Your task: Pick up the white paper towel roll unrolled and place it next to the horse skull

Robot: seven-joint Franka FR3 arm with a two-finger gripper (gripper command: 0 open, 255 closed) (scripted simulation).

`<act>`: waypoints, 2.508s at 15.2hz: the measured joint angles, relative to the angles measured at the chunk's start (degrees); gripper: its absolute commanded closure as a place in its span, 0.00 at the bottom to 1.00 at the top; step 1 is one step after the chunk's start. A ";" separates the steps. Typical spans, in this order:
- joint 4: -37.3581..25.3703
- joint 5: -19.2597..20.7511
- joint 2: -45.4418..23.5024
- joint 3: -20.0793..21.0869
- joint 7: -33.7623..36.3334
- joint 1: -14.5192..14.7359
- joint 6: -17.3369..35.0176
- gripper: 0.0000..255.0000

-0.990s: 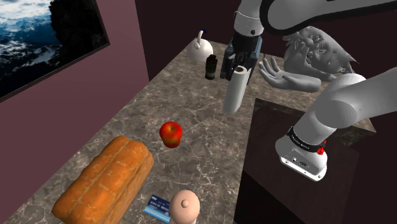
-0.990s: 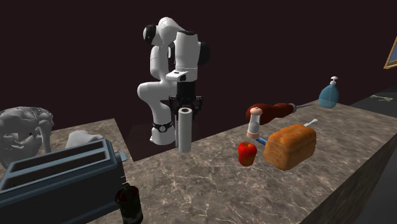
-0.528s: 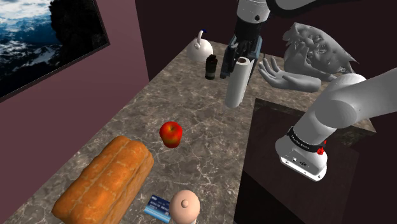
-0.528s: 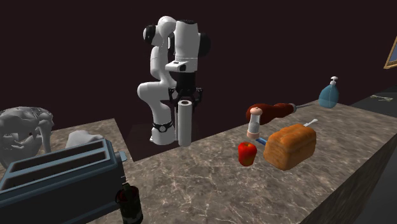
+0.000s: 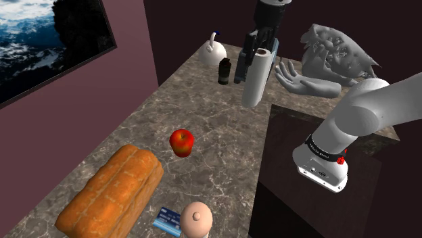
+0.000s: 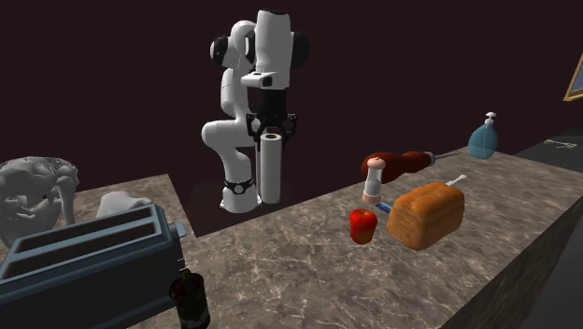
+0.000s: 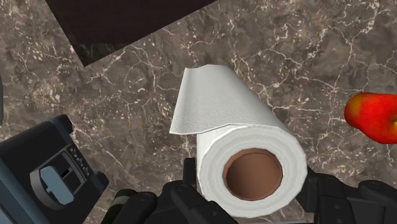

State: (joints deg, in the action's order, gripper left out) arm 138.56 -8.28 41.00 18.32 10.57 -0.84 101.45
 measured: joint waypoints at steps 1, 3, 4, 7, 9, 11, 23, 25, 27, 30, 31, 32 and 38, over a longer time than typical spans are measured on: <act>-0.96 0.09 -0.24 -0.02 0.08 -0.07 -0.72 1.00; -2.70 0.30 -0.34 -0.26 0.05 -0.18 -2.35 1.00; -3.64 0.39 -0.53 -0.32 0.10 -0.25 -3.10 1.00; -5.95 0.66 -0.80 -0.59 0.07 -0.40 -5.15 1.00; -7.76 0.90 -1.13 -0.85 -0.01 -0.56 -6.63 1.00; -9.61 1.10 -1.54 -1.02 -0.02 -0.70 -8.09 1.00; -21.13 2.18 -4.61 -1.70 0.12 -1.49 -16.57 1.00; -23.17 2.33 -5.32 -1.69 0.23 -1.61 -17.90 1.00; -25.36 2.53 -6.15 -1.73 0.28 -1.77 -19.28 1.00; -28.26 2.69 -6.85 -1.79 0.39 -1.89 -21.48 1.00; -29.65 2.84 -7.41 -1.84 0.37 -2.00 -22.32 1.00; -30.52 2.89 -7.71 -1.83 0.43 -2.05 -22.90 1.00; -37.74 3.44 -10.30 -1.81 0.67 -2.45 -27.57 1.00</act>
State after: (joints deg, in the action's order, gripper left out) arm 100.82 -4.84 30.70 16.51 11.23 -3.29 73.89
